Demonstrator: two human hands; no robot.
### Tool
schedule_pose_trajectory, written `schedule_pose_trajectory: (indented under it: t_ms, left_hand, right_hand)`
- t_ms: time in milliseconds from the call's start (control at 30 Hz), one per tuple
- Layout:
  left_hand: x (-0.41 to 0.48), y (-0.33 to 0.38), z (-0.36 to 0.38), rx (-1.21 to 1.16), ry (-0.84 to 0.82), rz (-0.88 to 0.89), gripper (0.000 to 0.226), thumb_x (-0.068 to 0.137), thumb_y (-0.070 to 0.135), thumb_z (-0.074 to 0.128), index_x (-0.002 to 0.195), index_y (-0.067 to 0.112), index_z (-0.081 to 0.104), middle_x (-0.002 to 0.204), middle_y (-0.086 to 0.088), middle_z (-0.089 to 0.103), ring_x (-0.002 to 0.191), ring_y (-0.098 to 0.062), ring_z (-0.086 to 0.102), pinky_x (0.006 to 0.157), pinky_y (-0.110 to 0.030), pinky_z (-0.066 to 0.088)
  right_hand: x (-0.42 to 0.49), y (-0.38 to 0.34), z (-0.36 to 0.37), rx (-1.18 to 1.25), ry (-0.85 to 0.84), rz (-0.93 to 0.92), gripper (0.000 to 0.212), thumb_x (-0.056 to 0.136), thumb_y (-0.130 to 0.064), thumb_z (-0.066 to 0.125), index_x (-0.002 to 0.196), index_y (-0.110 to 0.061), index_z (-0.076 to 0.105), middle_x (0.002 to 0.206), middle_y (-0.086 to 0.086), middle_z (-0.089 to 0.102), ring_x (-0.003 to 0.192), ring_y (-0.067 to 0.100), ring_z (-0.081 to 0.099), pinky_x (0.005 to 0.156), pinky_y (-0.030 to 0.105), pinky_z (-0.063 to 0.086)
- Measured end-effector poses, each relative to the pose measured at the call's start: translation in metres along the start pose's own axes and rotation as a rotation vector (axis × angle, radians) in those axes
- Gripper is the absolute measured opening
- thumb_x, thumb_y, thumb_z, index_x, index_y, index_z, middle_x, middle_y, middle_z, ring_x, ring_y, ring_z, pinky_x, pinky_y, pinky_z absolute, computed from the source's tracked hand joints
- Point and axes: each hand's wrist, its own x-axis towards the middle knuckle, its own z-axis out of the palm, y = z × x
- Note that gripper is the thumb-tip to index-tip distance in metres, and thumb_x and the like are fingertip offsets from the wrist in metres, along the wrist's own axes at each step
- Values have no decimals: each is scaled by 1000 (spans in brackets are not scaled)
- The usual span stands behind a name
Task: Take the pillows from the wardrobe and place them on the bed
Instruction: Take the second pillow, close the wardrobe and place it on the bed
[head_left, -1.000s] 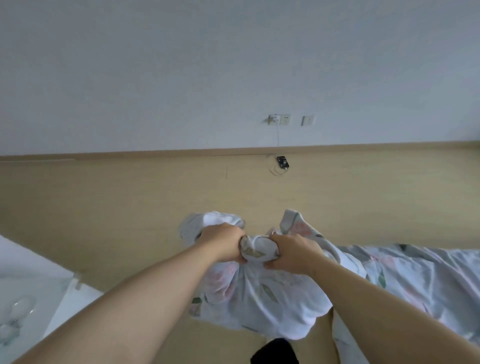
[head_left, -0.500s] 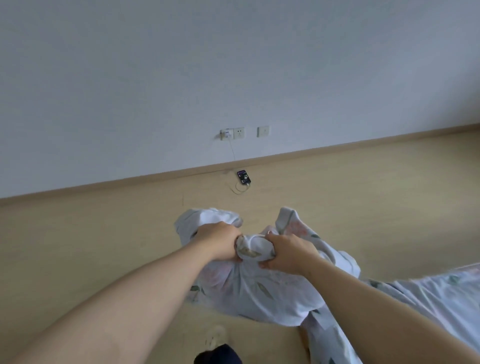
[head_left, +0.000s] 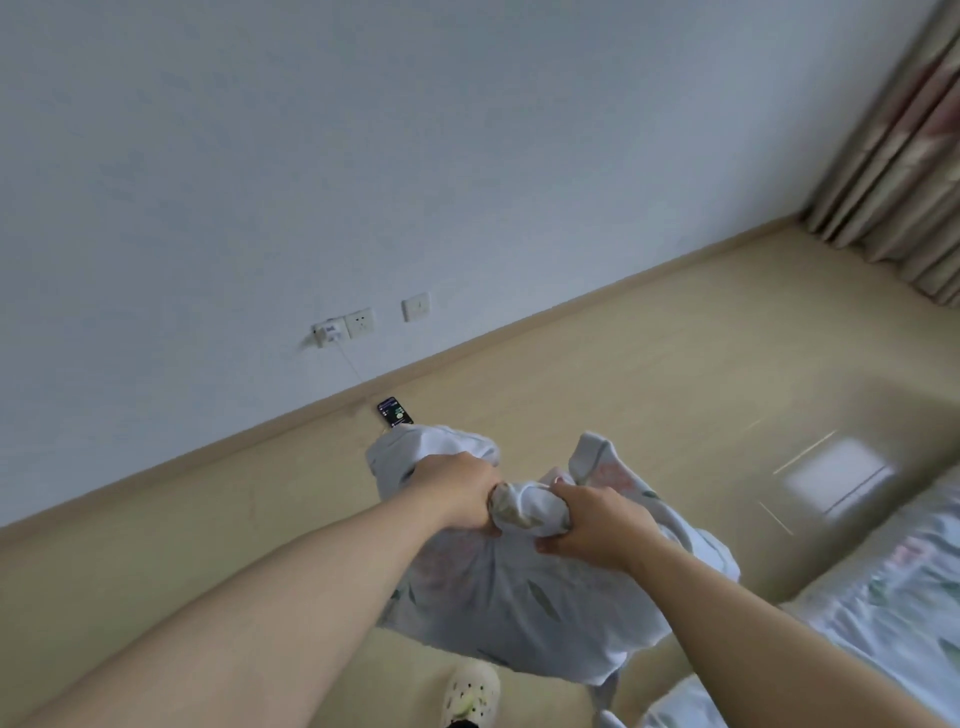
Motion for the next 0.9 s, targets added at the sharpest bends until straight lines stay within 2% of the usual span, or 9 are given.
schedule_pose_trajectory:
  t_ms: [100, 233, 333, 467, 600, 733, 833, 900]
  left_hand:
    - [42, 2, -34, 48, -27, 51, 29, 80, 49, 55, 91, 22, 58, 104, -4, 66, 95, -27, 59, 77, -36, 50]
    - [97, 19, -71, 124, -19, 142, 34, 81, 51, 54, 100, 23, 58, 110, -4, 65, 101, -28, 59, 77, -36, 49]
    - [141, 34, -94, 120, -40, 172, 34, 80, 49, 54, 103, 24, 58, 111, -3, 65, 100, -28, 59, 83, -39, 51]
    - [205, 65, -130, 127, -48, 212, 29, 80, 49, 54, 97, 25, 59, 108, -2, 66, 99, -25, 59, 86, -40, 51]
    - [275, 102, -168, 151, -45, 257, 22, 77, 47, 56, 82, 26, 51, 104, -4, 66, 97, -25, 60, 85, -42, 51]
    - [334, 141, -211, 194, -13, 307, 26, 73, 43, 59, 79, 20, 48, 102, -8, 65, 96, -28, 61, 80, -43, 52]
    - [375, 166, -238, 214, -28, 329, 20, 78, 46, 57, 80, 27, 51, 101, -4, 67, 97, -26, 61, 85, -40, 51]
    - [404, 180, -253, 223, -27, 351, 20, 80, 47, 55, 83, 28, 54, 101, -2, 67, 96, -25, 61, 86, -41, 51]
  right_hand:
    - [25, 14, -22, 33, 32, 68, 49, 76, -47, 63, 120, -30, 47, 115, 1, 64, 108, 25, 59, 71, 30, 41]
    - [52, 45, -53, 69, 97, 142, 51, 77, -48, 62, 123, -33, 46, 118, 0, 64, 111, 25, 58, 72, 30, 41]
    - [72, 73, -78, 79, 119, 181, 47, 77, -47, 62, 120, -33, 49, 115, -1, 64, 108, 24, 58, 71, 29, 37]
    - [107, 126, -117, 109, 146, 216, 45, 75, -46, 63, 117, -34, 50, 110, -3, 64, 105, 22, 59, 72, 30, 40]
    - [141, 185, -159, 147, 172, 241, 46, 73, -47, 63, 113, -34, 48, 104, -5, 64, 100, 20, 59, 73, 33, 46]
    - [165, 235, -206, 198, 190, 252, 43, 75, -45, 64, 114, -36, 47, 103, -8, 60, 99, 20, 58, 71, 31, 42]
    - [181, 269, -241, 186, 220, 271, 44, 77, -45, 64, 117, -38, 48, 97, -12, 51, 98, 19, 57, 71, 31, 41]
    - [194, 291, -261, 169, 233, 293, 43, 78, -45, 63, 118, -38, 48, 101, -12, 53, 97, 18, 56, 72, 32, 43]
